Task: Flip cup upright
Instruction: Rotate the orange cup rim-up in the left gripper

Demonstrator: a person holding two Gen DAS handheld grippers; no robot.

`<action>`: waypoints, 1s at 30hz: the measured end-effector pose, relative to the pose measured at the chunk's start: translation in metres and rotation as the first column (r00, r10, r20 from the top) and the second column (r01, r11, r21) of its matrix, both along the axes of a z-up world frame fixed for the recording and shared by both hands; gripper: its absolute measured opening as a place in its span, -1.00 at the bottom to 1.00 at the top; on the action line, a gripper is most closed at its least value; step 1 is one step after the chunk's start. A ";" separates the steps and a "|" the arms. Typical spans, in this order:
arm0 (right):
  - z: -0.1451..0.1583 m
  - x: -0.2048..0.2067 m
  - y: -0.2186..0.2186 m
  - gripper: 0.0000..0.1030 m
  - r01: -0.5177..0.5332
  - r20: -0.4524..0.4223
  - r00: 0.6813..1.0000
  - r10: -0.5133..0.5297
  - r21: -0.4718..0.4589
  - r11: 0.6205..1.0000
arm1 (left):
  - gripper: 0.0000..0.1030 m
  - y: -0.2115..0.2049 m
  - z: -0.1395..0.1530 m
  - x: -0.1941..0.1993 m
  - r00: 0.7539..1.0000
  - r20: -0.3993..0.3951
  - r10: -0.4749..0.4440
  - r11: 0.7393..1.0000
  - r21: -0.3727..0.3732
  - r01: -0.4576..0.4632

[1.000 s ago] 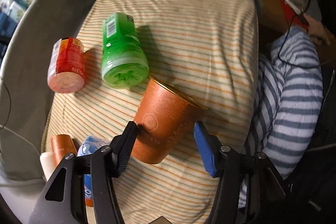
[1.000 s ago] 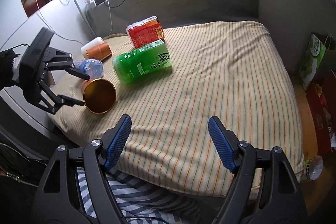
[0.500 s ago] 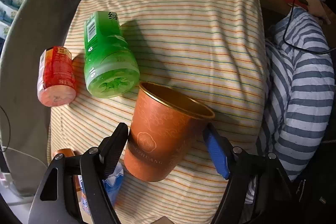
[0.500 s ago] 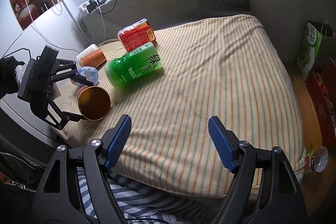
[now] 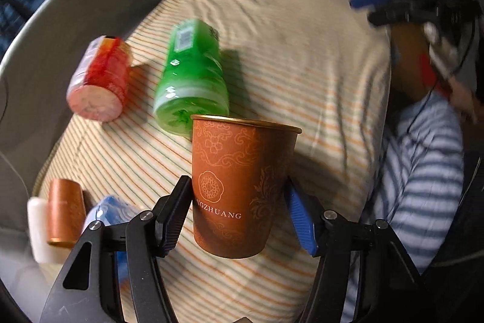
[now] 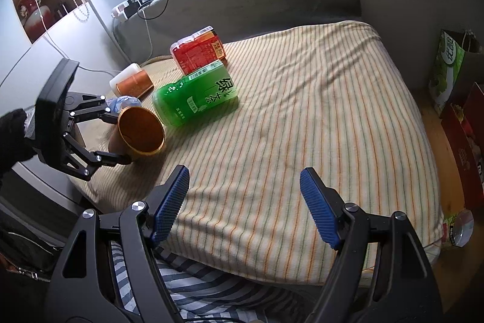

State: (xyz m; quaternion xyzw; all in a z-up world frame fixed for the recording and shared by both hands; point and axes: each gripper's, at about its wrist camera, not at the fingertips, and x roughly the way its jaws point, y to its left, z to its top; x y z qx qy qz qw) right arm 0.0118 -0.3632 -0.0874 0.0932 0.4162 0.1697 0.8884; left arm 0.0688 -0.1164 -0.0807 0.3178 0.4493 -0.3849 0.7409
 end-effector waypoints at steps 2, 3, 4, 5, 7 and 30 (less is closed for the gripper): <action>0.001 -0.001 0.003 0.52 -0.004 0.004 1.000 0.004 -0.009 1.000 | 0.20 0.009 0.004 0.000 0.999 -0.001 0.048 0.996 -0.074 -0.048; 0.001 -0.001 0.004 0.52 -0.006 0.005 1.000 0.006 -0.010 1.000 | 0.20 0.012 0.006 -0.001 0.998 0.000 0.067 0.993 -0.102 -0.066; 0.001 -0.001 0.006 0.52 -0.009 0.006 1.000 0.009 -0.010 1.000 | 0.20 0.018 0.007 -0.001 0.995 0.000 0.100 0.984 -0.145 -0.098; 0.002 0.000 0.006 0.52 -0.010 0.006 1.000 0.010 -0.011 1.000 | 0.20 0.022 0.008 -0.001 0.993 -0.002 0.119 0.978 -0.173 -0.117; 0.002 0.000 0.009 0.52 -0.014 0.006 1.000 0.015 -0.012 1.000 | 0.20 0.031 0.011 -0.008 0.986 0.013 0.167 0.956 -0.245 -0.159; 0.005 0.007 0.047 0.52 -0.084 0.007 0.996 0.084 -0.020 0.996 | 0.20 0.053 -0.019 0.002 0.829 -0.011 0.560 0.685 -0.556 -0.470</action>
